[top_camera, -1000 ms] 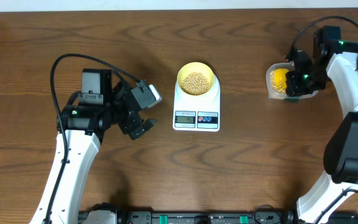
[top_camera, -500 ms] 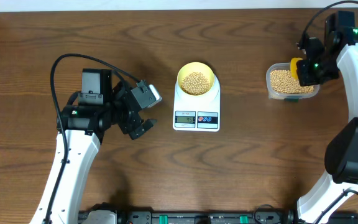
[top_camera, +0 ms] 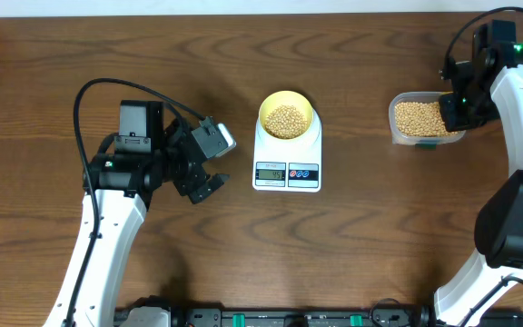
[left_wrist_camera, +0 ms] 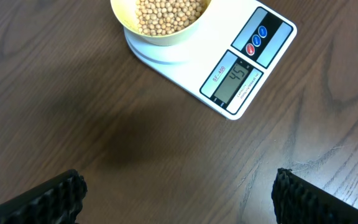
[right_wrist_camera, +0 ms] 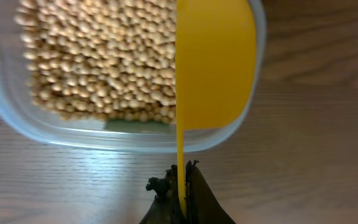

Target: Scoop item into bowl and weigh 50g on scale

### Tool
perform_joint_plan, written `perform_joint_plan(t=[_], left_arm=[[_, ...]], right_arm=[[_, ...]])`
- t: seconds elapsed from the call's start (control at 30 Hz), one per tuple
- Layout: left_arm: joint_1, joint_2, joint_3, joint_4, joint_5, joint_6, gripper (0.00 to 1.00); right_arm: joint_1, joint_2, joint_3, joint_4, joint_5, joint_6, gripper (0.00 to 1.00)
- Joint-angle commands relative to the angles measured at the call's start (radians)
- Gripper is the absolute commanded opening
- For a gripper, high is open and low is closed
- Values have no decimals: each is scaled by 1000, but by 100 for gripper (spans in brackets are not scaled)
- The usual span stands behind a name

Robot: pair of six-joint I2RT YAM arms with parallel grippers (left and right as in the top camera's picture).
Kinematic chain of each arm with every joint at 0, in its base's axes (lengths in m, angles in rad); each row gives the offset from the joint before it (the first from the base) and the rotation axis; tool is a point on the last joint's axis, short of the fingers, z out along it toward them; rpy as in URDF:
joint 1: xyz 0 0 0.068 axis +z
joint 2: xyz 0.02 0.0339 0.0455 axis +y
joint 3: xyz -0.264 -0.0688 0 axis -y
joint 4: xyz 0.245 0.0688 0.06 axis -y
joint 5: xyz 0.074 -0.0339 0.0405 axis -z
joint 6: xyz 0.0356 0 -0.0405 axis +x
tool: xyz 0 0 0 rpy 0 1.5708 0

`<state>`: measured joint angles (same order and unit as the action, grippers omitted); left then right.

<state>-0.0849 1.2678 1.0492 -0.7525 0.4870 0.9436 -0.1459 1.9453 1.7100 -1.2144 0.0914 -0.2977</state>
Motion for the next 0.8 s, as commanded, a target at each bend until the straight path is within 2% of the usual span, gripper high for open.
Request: perform_joint_plan(t=[0.0, 0.53, 0.77], left_arm=[[4, 6, -9, -2, -6, 10, 98], [4, 6, -9, -2, -6, 10, 98], [4, 6, -9, -2, -6, 10, 98]], right_arm=[[-5, -21, -6, 1, 60, 13, 1], [-2, 63, -6, 7, 51, 13, 1], [0, 69, -6, 10, -56, 4, 1]])
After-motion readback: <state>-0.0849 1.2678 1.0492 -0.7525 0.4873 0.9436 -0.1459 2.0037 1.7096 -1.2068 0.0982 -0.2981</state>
